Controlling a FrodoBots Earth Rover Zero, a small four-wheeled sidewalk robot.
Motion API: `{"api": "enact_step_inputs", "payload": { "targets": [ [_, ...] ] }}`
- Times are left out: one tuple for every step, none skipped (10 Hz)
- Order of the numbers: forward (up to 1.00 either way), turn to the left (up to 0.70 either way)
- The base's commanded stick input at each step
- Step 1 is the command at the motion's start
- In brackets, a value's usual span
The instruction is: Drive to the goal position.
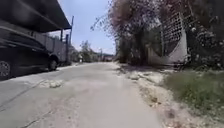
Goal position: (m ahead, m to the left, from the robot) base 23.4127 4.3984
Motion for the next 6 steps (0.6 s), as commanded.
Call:
{"api": "enact_step_inputs", "payload": {
  "targets": [
    [1.00,0.00],
    [1.00,0.00],
    [1.00,0.00],
    [1.00,0.00],
    [1.00,0.00],
    [1.00,0.00]
  ]
}}
